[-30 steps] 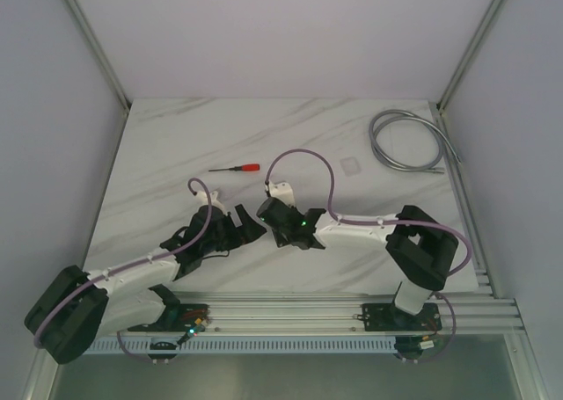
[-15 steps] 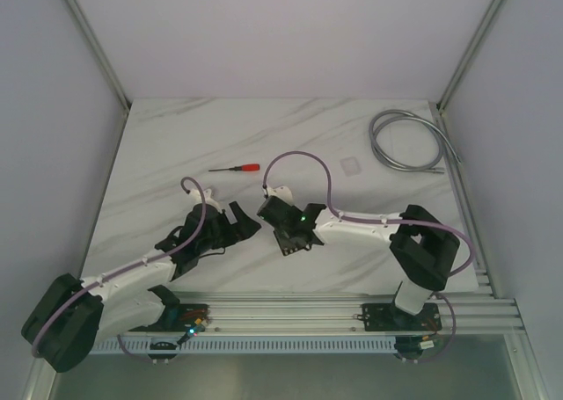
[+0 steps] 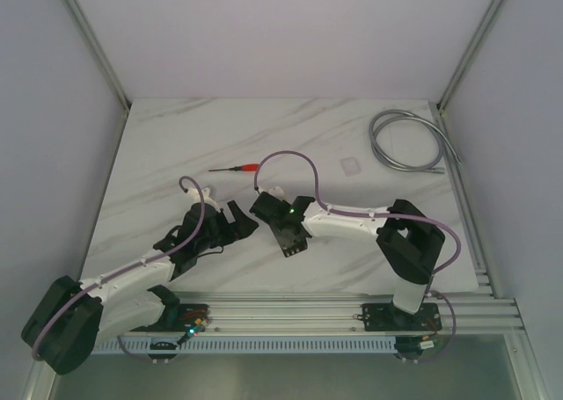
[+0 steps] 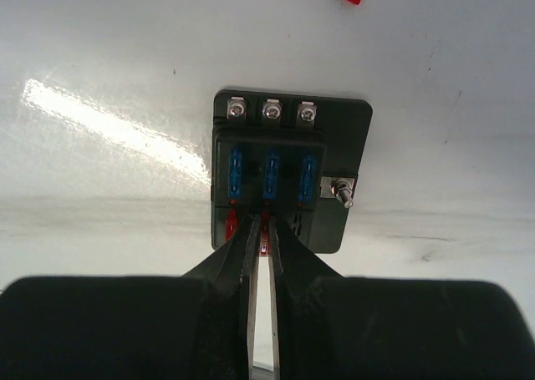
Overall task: Snap on the fuse box
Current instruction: Install the fuse at the fuse box base.
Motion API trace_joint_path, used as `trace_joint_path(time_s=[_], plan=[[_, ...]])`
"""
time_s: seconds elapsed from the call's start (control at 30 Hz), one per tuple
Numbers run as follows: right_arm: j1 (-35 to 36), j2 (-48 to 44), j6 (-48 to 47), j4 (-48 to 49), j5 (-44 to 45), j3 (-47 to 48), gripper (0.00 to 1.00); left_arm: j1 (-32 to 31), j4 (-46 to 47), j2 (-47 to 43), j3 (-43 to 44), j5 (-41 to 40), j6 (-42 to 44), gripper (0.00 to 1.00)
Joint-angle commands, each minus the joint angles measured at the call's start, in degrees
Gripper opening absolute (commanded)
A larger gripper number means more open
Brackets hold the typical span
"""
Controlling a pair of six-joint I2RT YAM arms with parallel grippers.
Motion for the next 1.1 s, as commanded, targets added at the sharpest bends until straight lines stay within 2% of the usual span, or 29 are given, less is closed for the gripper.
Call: trace_joint_path(time_s=[0.0,0.2,0.43,0.6,0.73,0.9,1.07], plan=[[-0.5,14.0,-0.6,-7.0,-4.2,-6.3,0.0,0.6,-0.8,-0.9,-0.1,-0.6,1.4,1.0],[0.1,5.9,0.1,-7.0,-3.5,-5.5,0.0,0.9,-0.9,-1.7,-0.4,-0.3,1.2,1.0],[0.1,-3.7,0.2,-7.1,-2.8,-4.6,0.13,0.9,-1.1,-3.2,-0.8,0.0,1.1,1.0],[0.1,-6.1,0.7,-6.8,-1.9,-4.2,0.28,0.9,-1.5,-3.5,-0.9,0.2,1.0,1.0],[0.1,-7.9,0.8,-6.0,-2.1,-4.2,0.33,0.9,-1.6,-3.6,-0.8,0.4,0.9,1.0],[0.1,-10.1,1.1,-4.6,-3.0,-4.6,0.34,0.9,-1.8,-3.9,-0.8,0.4,1.0,1.0],[0.1,-9.3,1.6,-3.7,-3.1,-4.9,0.28,0.9,-1.8,-3.9,-0.8,0.4,0.9,1.0]])
